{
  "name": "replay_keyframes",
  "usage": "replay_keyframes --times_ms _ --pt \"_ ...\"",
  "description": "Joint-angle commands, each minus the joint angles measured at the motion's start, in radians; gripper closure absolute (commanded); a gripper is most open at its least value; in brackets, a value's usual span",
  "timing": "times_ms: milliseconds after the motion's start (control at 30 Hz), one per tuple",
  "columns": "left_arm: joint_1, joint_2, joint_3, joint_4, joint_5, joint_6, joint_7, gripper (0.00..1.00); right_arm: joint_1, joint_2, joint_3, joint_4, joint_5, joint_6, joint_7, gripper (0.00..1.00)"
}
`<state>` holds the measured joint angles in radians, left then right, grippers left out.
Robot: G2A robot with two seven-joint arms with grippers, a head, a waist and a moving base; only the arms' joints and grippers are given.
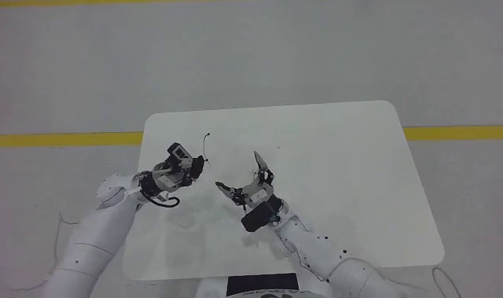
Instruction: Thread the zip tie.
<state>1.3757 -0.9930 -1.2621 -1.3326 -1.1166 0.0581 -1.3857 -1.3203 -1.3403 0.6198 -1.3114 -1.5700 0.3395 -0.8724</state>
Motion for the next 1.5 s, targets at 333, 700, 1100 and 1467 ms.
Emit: replay_keyframes --times_ms 333,700,1100,1467 --pt "0.012 -0.009 0.033 -0.03 -0.04 0.031 0.031 1.0 0.064 0.012 -0.057 -0.001 0.0 0.001 0.029 0.08" --pt "0.012 -0.009 0.033 -0.03 -0.04 0.031 0.031 1.0 0.087 0.011 -0.064 0.022 0.0 0.001 0.005 0.63" --pt "0.012 -0.009 0.033 -0.03 -0.04 0.031 0.031 1.0 0.117 0.01 -0.119 0.033 0.0 0.001 0.007 0.7" --pt "0.012 -0.009 0.033 -0.03 -0.04 0.031 0.031 1.0 0.122 0.004 -0.12 0.035 0.0 0.001 0.005 0.76"
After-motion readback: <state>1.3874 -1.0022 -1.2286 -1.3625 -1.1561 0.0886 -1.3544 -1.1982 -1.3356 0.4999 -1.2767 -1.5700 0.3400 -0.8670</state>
